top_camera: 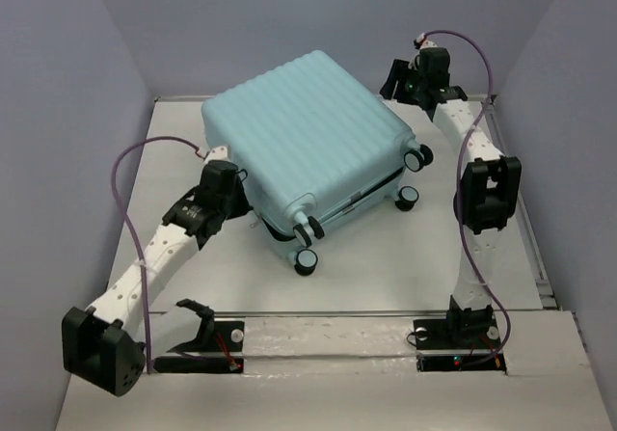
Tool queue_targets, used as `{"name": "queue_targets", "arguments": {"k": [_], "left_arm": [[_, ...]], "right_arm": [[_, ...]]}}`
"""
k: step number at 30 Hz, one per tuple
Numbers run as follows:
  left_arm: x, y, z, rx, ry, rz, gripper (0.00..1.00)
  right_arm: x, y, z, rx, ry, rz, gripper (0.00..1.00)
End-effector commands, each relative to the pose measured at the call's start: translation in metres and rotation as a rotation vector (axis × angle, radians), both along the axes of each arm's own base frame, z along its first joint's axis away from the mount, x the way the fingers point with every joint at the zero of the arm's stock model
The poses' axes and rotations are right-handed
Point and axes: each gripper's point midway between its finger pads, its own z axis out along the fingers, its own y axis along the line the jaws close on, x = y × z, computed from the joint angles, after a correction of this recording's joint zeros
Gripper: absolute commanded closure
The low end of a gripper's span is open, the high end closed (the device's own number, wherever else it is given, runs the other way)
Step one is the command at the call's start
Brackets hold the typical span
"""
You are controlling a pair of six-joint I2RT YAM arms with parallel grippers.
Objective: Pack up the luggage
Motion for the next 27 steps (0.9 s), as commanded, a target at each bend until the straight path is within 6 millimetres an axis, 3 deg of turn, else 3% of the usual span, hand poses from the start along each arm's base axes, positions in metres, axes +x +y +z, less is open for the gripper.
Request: {"name": "queue_targets", "arguments": {"k": [1, 3, 4, 6, 7, 8, 9, 10, 11, 12, 13, 14, 16, 17, 18, 19, 20, 21, 22, 24, 25, 27], "left_arm": [[0.038, 0.056, 0.193, 0.025, -0.503, 0.226, 0.94], [0.046, 0.06, 0.234, -0.016, -0.593, 0.24, 0.93], [0.061, 0.053, 0.262, -0.056, -0.654, 0.219, 0.92], [0.081, 0.044, 0.281, -0.092, -0.686, 0.196, 0.92], [0.09, 0.038, 0.302, -0.128, -0.72, 0.168, 0.93], [0.118, 0.031, 0.29, -0.126, -0.687, 0.164, 0.94], [0.133, 0.03, 0.289, -0.128, -0.678, 0.166, 0.94], [0.145, 0.034, 0.308, -0.153, -0.71, 0.169, 0.94], [0.174, 0.031, 0.287, -0.14, -0.656, 0.165, 0.94], [0.186, 0.032, 0.305, -0.15, -0.684, 0.164, 0.94], [0.199, 0.037, 0.306, -0.142, -0.683, 0.178, 0.94], [0.223, 0.042, 0.304, -0.134, -0.665, 0.17, 0.94], [0.247, 0.05, 0.299, -0.119, -0.638, 0.182, 0.94], [0.273, 0.054, 0.272, -0.102, -0.583, 0.187, 0.94], [0.284, 0.057, 0.27, -0.098, -0.58, 0.185, 0.94], [0.29, 0.068, 0.289, -0.097, -0.62, 0.198, 0.94], [0.308, 0.071, 0.267, -0.093, -0.584, 0.199, 0.94], [0.316, 0.074, 0.264, -0.098, -0.582, 0.193, 0.94], [0.329, 0.077, 0.257, -0.113, -0.583, 0.17, 0.94], [0.341, 0.085, 0.247, -0.118, -0.579, 0.176, 0.94], [0.352, 0.087, 0.226, -0.116, -0.551, 0.184, 0.94], [0.363, 0.088, 0.212, -0.118, -0.547, 0.188, 0.94]], "right_arm": [[-0.023, -0.01, 0.11, 0.07, -0.156, -0.026, 0.35], [-0.035, -0.025, 0.124, 0.051, -0.178, -0.071, 0.38], [-0.053, -0.029, 0.13, 0.054, -0.178, -0.088, 0.55], [-0.074, -0.031, 0.134, 0.085, -0.188, -0.101, 0.84], [-0.099, -0.032, 0.162, 0.113, -0.251, -0.1, 0.93], [-0.112, -0.028, 0.127, 0.127, -0.207, -0.08, 0.93], [-0.127, -0.02, 0.122, 0.15, -0.203, -0.057, 0.93], [-0.144, -0.006, 0.118, 0.185, -0.2, -0.024, 0.93], [-0.168, -0.002, 0.135, 0.203, -0.257, 0.004, 0.93], [-0.188, 0.009, 0.098, 0.203, -0.181, 0.035, 0.93], [-0.2, 0.01, 0.091, 0.202, -0.174, 0.052, 0.93], [-0.224, 0.018, 0.082, 0.193, -0.165, 0.111, 0.93], [-0.244, 0.022, 0.075, 0.181, -0.14, 0.136, 0.93], [-0.26, 0.037, 0.07, 0.18, -0.123, 0.183, 0.93], [-0.273, 0.044, 0.066, 0.186, -0.118, 0.205, 0.93], [-0.289, 0.047, 0.073, 0.198, -0.143, 0.21, 0.93], [-0.303, 0.051, 0.05, 0.183, -0.102, 0.218, 0.93], [-0.318, 0.058, 0.04, 0.171, -0.083, 0.237, 0.93], [-0.33, 0.051, 0.024, 0.17, -0.05, 0.21, 0.93], [-0.338, 0.05, 0.008, 0.186, -0.009, 0.204, 0.93], [-0.339, 0.048, -0.007, 0.175, 0.022, 0.191, 0.93], [-0.334, 0.046, -0.021, 0.151, 0.059, 0.165, 0.93]]}}
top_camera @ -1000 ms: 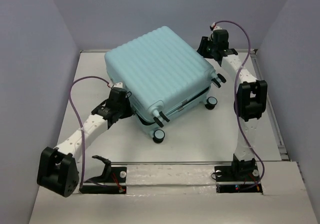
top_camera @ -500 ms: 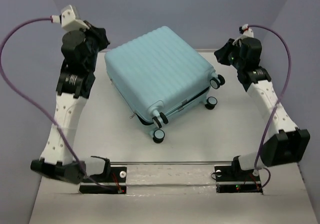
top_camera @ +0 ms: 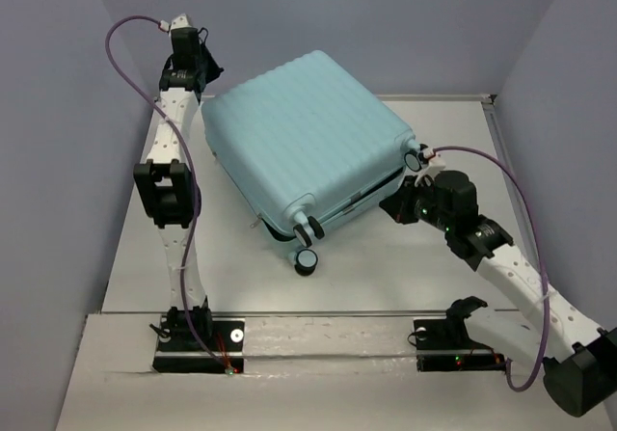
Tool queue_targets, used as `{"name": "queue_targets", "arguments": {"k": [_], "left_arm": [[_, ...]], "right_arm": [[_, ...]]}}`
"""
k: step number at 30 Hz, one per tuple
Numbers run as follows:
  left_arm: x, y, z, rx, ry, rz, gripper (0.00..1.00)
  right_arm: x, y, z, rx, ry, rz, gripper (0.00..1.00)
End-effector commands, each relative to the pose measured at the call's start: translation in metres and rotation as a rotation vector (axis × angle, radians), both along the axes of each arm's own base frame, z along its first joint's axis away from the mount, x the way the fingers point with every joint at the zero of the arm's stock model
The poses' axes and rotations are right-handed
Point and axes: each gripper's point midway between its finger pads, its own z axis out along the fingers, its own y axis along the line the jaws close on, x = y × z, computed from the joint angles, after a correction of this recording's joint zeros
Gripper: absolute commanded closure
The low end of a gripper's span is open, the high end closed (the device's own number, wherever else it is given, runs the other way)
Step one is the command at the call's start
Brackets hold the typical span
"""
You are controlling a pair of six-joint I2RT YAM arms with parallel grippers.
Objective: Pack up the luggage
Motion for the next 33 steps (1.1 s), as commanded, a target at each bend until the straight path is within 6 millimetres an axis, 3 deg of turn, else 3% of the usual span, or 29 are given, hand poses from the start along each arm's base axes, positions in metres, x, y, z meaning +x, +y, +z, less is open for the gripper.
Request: {"name": "queue_targets", "arguments": {"k": [1, 5, 6, 7, 9, 10, 12, 17, 20, 21, 22, 23, 24, 25, 26, 27, 28, 29, 30, 31, 32, 33], "left_arm": [[0.008, 0.018, 0.061, -0.004, -0.167, -0.012, 0.94], [0.027, 0.038, 0.029, 0.002, -0.148, -0.03, 0.94], [0.031, 0.041, 0.026, 0.001, -0.158, -0.035, 0.94], [0.033, 0.04, 0.025, -0.009, -0.165, -0.063, 0.94], [0.042, 0.038, 0.004, -0.032, -0.146, -0.093, 0.94], [0.045, 0.035, 0.001, -0.044, -0.152, -0.104, 0.94], [0.05, 0.025, -0.021, -0.087, -0.126, -0.149, 0.94], [0.053, -0.007, -0.067, -0.15, -0.068, -0.281, 0.94], [0.047, -0.03, -0.082, -0.159, -0.039, -0.356, 0.94], [0.046, -0.035, -0.081, -0.17, -0.047, -0.367, 0.94], [0.038, -0.045, -0.1, -0.202, 0.0, -0.386, 0.94], [0.033, -0.048, -0.088, -0.206, -0.013, -0.391, 0.94], [0.021, -0.052, -0.11, -0.227, 0.026, -0.397, 0.94], [0.012, -0.054, -0.116, -0.24, 0.041, -0.39, 0.94], [0.006, -0.055, -0.069, -0.254, -0.074, -0.381, 0.94], [-0.012, -0.054, -0.079, -0.286, -0.024, -0.352, 0.94], [-0.036, -0.054, -0.118, -0.32, 0.039, -0.313, 0.94], [-0.049, -0.054, -0.091, -0.357, 0.0, -0.252, 0.94], [-0.075, -0.054, -0.123, -0.385, 0.069, -0.212, 0.94], [-0.088, -0.048, -0.13, -0.391, 0.075, -0.163, 0.94], [-0.105, -0.061, -0.103, -0.387, 0.023, -0.173, 0.94], [-0.12, -0.072, -0.106, -0.376, 0.027, -0.169, 0.94]], "right_arm": [[0.014, -0.012, -0.03, -0.046, 0.065, -0.105, 0.93], [0.04, -0.032, -0.057, -0.137, 0.089, -0.258, 0.93], [0.046, -0.034, -0.056, -0.147, 0.084, -0.28, 0.93], [0.05, -0.032, -0.057, -0.144, 0.089, -0.284, 0.93], [0.062, -0.026, -0.064, -0.138, 0.097, -0.291, 0.93], [0.069, -0.023, -0.06, -0.128, 0.091, -0.296, 0.93], [0.082, -0.022, -0.067, -0.14, 0.092, -0.321, 0.93], [0.113, -0.025, -0.06, -0.127, 0.065, -0.361, 0.93], [0.129, -0.025, -0.068, -0.131, 0.064, -0.356, 0.93], [0.14, -0.027, -0.06, -0.124, 0.029, -0.37, 0.93], [0.148, -0.031, -0.065, -0.142, 0.024, -0.382, 0.93], [0.159, -0.032, -0.055, -0.127, -0.004, -0.39, 0.93], [0.166, -0.035, -0.051, -0.108, -0.01, -0.372, 0.93], [0.171, -0.034, -0.049, -0.098, -0.019, -0.365, 0.93], [0.182, -0.034, -0.039, -0.076, -0.047, -0.37, 0.93], [0.184, -0.036, -0.044, -0.075, -0.035, -0.361, 0.93], [0.192, -0.027, -0.028, -0.043, -0.06, -0.308, 0.93], [0.2, -0.026, -0.022, -0.033, -0.077, -0.298, 0.93], [0.214, -0.017, -0.011, -0.028, -0.104, -0.262, 0.93], [0.221, -0.01, -0.008, -0.025, -0.112, -0.229, 0.93], [0.226, -0.003, -0.008, -0.025, -0.103, -0.194, 0.93], [0.233, 0.008, -0.02, -0.022, -0.072, -0.141, 0.93]]}}
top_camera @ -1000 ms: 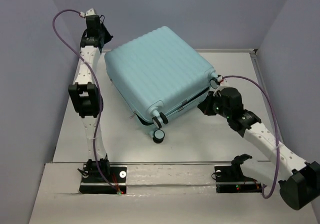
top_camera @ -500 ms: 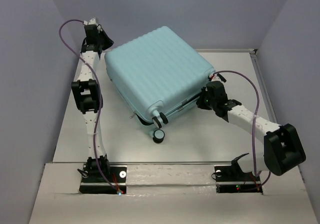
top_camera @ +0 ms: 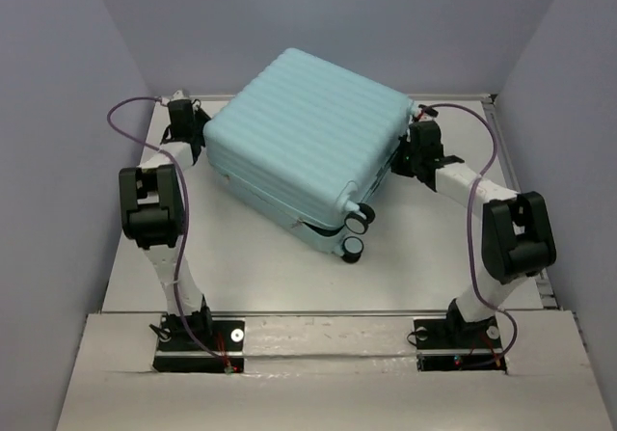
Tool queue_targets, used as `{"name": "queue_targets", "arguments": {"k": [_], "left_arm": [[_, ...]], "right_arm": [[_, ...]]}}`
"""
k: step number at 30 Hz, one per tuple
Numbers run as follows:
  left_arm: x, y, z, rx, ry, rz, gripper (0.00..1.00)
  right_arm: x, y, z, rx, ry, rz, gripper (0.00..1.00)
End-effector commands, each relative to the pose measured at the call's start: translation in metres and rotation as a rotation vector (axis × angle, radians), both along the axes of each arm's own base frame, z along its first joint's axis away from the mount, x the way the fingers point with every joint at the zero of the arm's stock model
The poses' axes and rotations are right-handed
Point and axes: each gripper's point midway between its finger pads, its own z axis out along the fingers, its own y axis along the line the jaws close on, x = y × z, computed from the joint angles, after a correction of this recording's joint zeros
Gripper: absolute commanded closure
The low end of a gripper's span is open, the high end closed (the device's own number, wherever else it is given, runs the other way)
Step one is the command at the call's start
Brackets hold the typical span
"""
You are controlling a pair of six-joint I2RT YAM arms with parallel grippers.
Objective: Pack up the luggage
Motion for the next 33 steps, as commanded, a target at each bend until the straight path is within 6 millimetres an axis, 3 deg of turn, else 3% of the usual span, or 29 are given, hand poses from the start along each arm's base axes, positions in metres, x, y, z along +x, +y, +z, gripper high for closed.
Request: {"name": "queue_targets", "arguments": {"k": [1, 3, 4, 5, 6, 7, 8, 9, 10, 11, 13, 14, 16, 17, 19, 20, 21, 24, 27, 28, 29, 30, 31, 32, 33], "left_arm": [[-0.082, -0.063, 0.047, -0.041, -0.077, -0.02, 0.94], [-0.107, -0.067, 0.042, -0.008, -0.071, -0.005, 0.94], [-0.131, -0.074, 0.017, 0.013, -0.02, -0.008, 0.94], [-0.144, -0.08, 0.032, 0.012, -0.056, -0.016, 0.94], [-0.156, -0.085, 0.03, 0.014, -0.058, -0.022, 0.94], [-0.181, -0.099, 0.009, 0.023, -0.017, -0.051, 0.94], [-0.193, -0.106, 0.023, 0.015, -0.055, -0.065, 0.94], [-0.206, -0.114, 0.022, 0.014, -0.059, -0.078, 0.94], [-0.226, -0.126, 0.023, 0.025, -0.074, -0.104, 0.94], [-0.236, -0.129, 0.02, 0.035, -0.06, -0.111, 0.94], [-0.257, -0.134, 0.013, 0.042, -0.055, -0.131, 0.94], [-0.266, -0.136, 0.025, 0.023, -0.085, -0.123, 0.94], [-0.282, -0.134, 0.016, 0.002, -0.076, -0.107, 0.94], [-0.288, -0.135, 0.026, -0.034, -0.109, -0.104, 0.94], [-0.305, -0.144, 0.025, -0.068, -0.121, -0.108, 0.94], [-0.311, -0.148, 0.036, -0.089, -0.157, -0.114, 0.94], [-0.321, -0.158, 0.037, -0.088, -0.161, -0.147, 0.94], [-0.321, -0.153, 0.055, -0.066, -0.217, -0.118, 0.94], [-0.315, -0.146, 0.084, 0.028, -0.28, -0.113, 0.94], [-0.31, -0.143, 0.11, 0.036, -0.326, -0.09, 0.94], [-0.307, -0.139, 0.119, 0.09, -0.345, -0.083, 0.94], [-0.303, -0.133, 0.132, 0.115, -0.364, -0.057, 0.94], [-0.299, -0.12, 0.156, 0.134, -0.392, 0.01, 0.94], [-0.297, -0.112, 0.168, 0.174, -0.412, 0.037, 0.94], [-0.296, -0.102, 0.194, 0.175, -0.449, 0.082, 0.94]], "right_arm": [[0.08, 0.069, 0.103, 0.175, -0.298, 0.236, 0.93], [0.089, 0.082, 0.106, 0.208, -0.281, 0.279, 0.93], [0.097, 0.091, 0.109, 0.246, -0.273, 0.302, 0.93], [0.1, 0.096, 0.11, 0.269, -0.268, 0.311, 0.93], [0.101, 0.103, 0.112, 0.299, -0.261, 0.338, 0.93], [0.102, 0.109, 0.116, 0.33, -0.255, 0.35, 0.92], [0.111, 0.115, 0.12, 0.349, -0.257, 0.365, 0.89], [0.115, 0.119, 0.124, 0.362, -0.257, 0.381, 0.87], [0.114, 0.123, 0.099, 0.368, -0.161, 0.39, 0.81], [0.126, 0.128, 0.128, 0.376, -0.207, 0.41, 0.77], [0.132, 0.135, 0.134, 0.384, -0.196, 0.439, 0.66], [0.136, 0.136, 0.12, 0.383, -0.148, 0.437, 0.55], [0.149, 0.133, 0.145, 0.386, -0.198, 0.427, 0.41], [0.15, 0.135, 0.148, 0.391, -0.199, 0.434, 0.29], [0.16, 0.132, 0.157, 0.403, -0.22, 0.428, 0.19], [0.166, 0.118, 0.158, 0.4, -0.214, 0.402, 0.12], [0.169, 0.112, 0.162, 0.401, -0.223, 0.395, 0.1], [0.176, 0.081, 0.186, 0.39, -0.269, 0.344, 0.06], [0.161, 0.054, 0.223, 0.338, -0.342, 0.311, 0.1], [0.157, 0.045, 0.232, 0.285, -0.374, 0.291, 0.11], [0.137, 0.037, 0.271, 0.259, -0.446, 0.279, 0.15], [0.128, 0.031, 0.253, 0.238, -0.407, 0.253, 0.2], [0.12, 0.02, 0.256, 0.208, -0.417, 0.203, 0.27], [0.091, 0.01, 0.302, 0.203, -0.53, 0.177, 0.5], [0.081, -0.001, 0.253, 0.186, -0.443, 0.102, 0.67]]}}
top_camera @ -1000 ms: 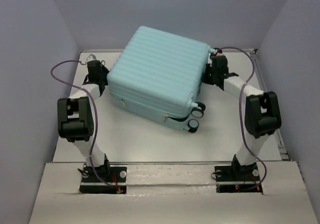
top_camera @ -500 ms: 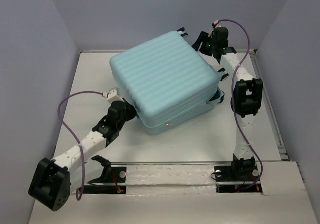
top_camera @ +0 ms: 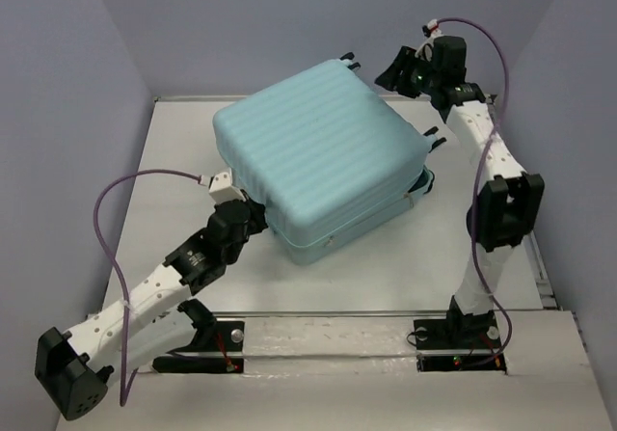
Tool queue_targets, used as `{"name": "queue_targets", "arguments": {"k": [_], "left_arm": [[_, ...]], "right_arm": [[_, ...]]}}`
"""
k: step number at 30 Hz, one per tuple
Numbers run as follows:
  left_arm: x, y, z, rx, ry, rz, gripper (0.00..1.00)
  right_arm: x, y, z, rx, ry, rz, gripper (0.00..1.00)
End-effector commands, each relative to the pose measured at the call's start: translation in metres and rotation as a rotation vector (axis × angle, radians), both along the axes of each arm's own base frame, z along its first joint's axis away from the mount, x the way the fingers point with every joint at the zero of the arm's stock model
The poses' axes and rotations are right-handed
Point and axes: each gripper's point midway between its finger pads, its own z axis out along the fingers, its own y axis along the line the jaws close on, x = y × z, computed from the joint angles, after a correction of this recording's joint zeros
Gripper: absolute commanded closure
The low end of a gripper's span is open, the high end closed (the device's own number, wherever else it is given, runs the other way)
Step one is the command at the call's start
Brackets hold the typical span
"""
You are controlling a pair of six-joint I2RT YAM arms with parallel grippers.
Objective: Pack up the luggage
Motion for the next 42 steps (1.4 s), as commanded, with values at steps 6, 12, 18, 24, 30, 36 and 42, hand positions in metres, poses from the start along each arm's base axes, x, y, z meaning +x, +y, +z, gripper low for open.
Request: {"name": "queue_targets", "arguments": {"k": [6, 12, 18, 24, 30, 36, 42], "left_arm": [[0.084, 0.001, 0.227, -0.107, -0.407, 0.018, 0.92], [0.194, -0.016, 0.237, -0.151, -0.351, -0.028, 0.91], [0.308, 0.018, 0.203, -0.072, -0.186, -0.02, 0.92], [0.373, 0.064, 0.16, -0.101, -0.111, -0.033, 0.91], [0.401, 0.095, 0.105, -0.119, -0.044, -0.07, 0.91], [0.401, 0.076, 0.032, -0.177, 0.08, -0.201, 0.93], [0.366, 0.062, 0.001, -0.221, 0.074, -0.174, 0.94]], "right_arm": [[-0.165, -0.078, 0.034, 0.018, -0.207, -0.324, 0.93], [-0.24, -0.053, -0.04, -0.026, -0.049, -0.179, 0.93], [-0.294, -0.03, -0.063, -0.016, 0.055, -0.034, 0.93], [-0.297, -0.041, -0.137, -0.079, 0.236, -0.097, 0.93], [-0.255, -0.054, -0.15, -0.126, 0.224, -0.238, 0.93], [-0.203, -0.047, -0.153, -0.078, 0.199, -0.223, 0.93], [-0.143, -0.017, -0.13, -0.027, 0.06, -0.105, 0.93]]}}
